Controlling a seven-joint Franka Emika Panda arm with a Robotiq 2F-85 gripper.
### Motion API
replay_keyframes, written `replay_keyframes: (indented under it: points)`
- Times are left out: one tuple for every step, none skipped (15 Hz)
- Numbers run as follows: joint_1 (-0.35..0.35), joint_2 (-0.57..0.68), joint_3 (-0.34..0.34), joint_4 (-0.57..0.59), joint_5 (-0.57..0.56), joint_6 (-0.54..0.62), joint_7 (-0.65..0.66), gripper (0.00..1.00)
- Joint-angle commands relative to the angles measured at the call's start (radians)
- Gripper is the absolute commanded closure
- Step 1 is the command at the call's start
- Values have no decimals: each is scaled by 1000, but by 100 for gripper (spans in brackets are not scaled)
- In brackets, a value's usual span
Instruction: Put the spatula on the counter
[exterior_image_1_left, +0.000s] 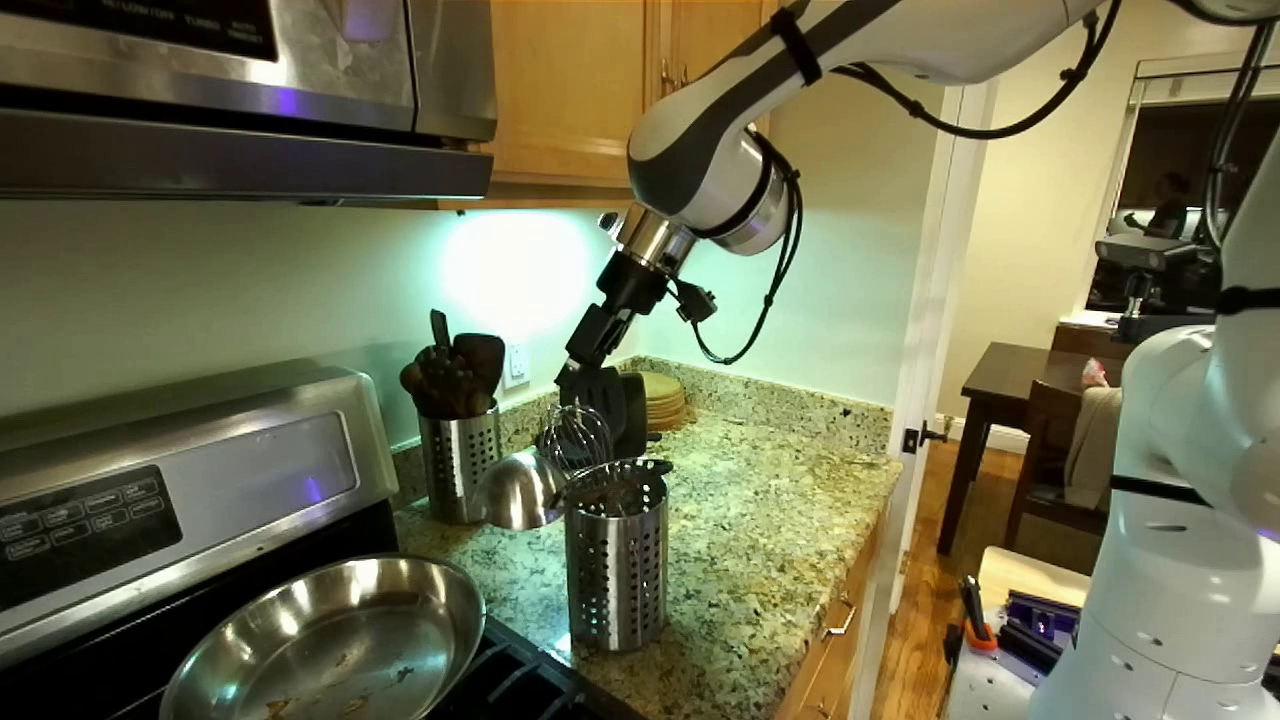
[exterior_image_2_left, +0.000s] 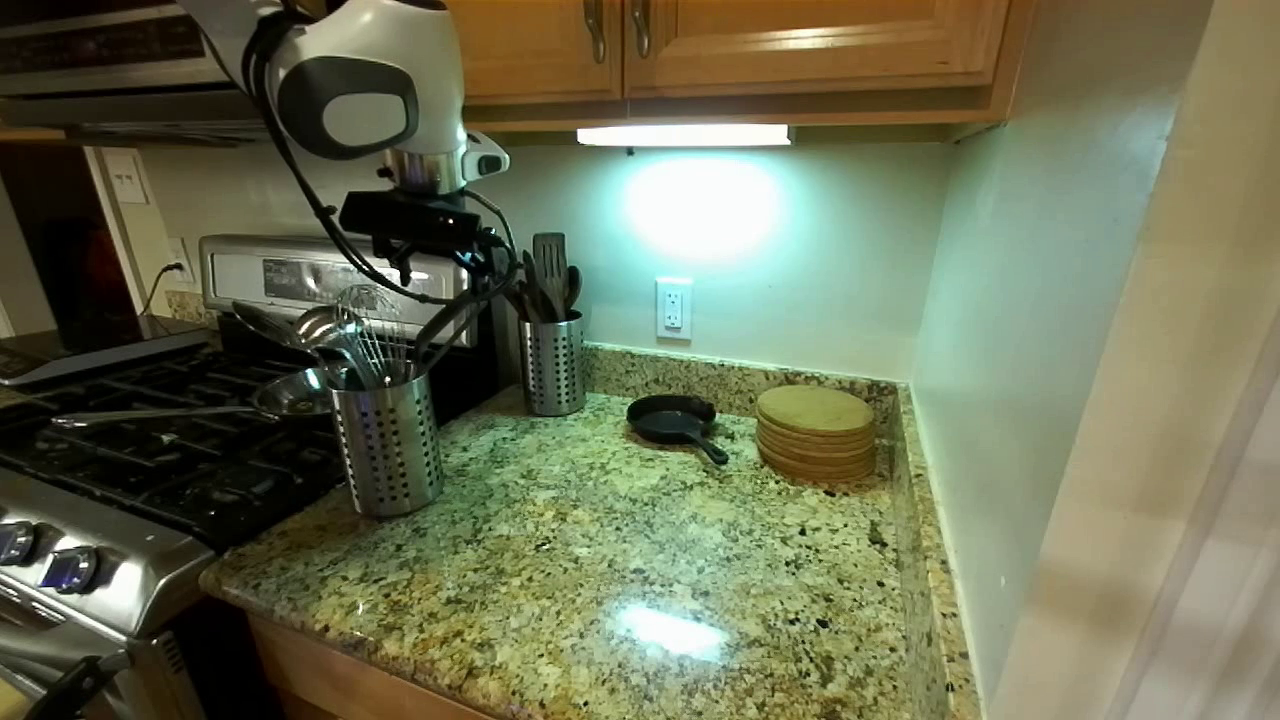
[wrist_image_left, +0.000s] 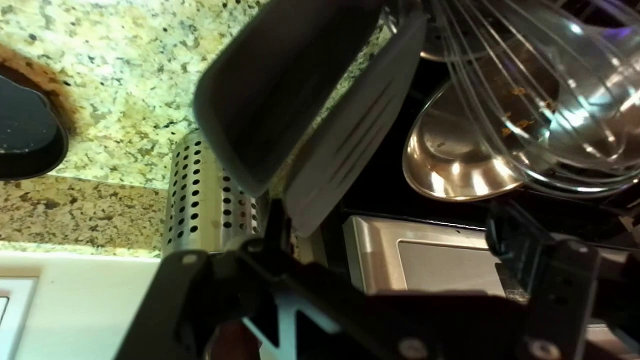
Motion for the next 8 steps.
replay_keyframes:
  points:
    - [-12, -41, 31, -25, 22, -33, 9, 0]
    - [-9, -43, 36, -25, 24, -32, 6, 0]
    - [-7, -41, 41, -22, 22, -31, 9, 0]
    - [-6, -41, 45, -21, 22, -31, 9, 0]
    - [-7, -39, 49, -20, 18, -26, 10, 0]
    - [-8, -38, 51, -19, 16, -25, 10, 0]
    - [-12, -30, 52, -15, 2, -16, 8, 0]
    - [-14, -26, 52, -12, -5, -14, 8, 0]
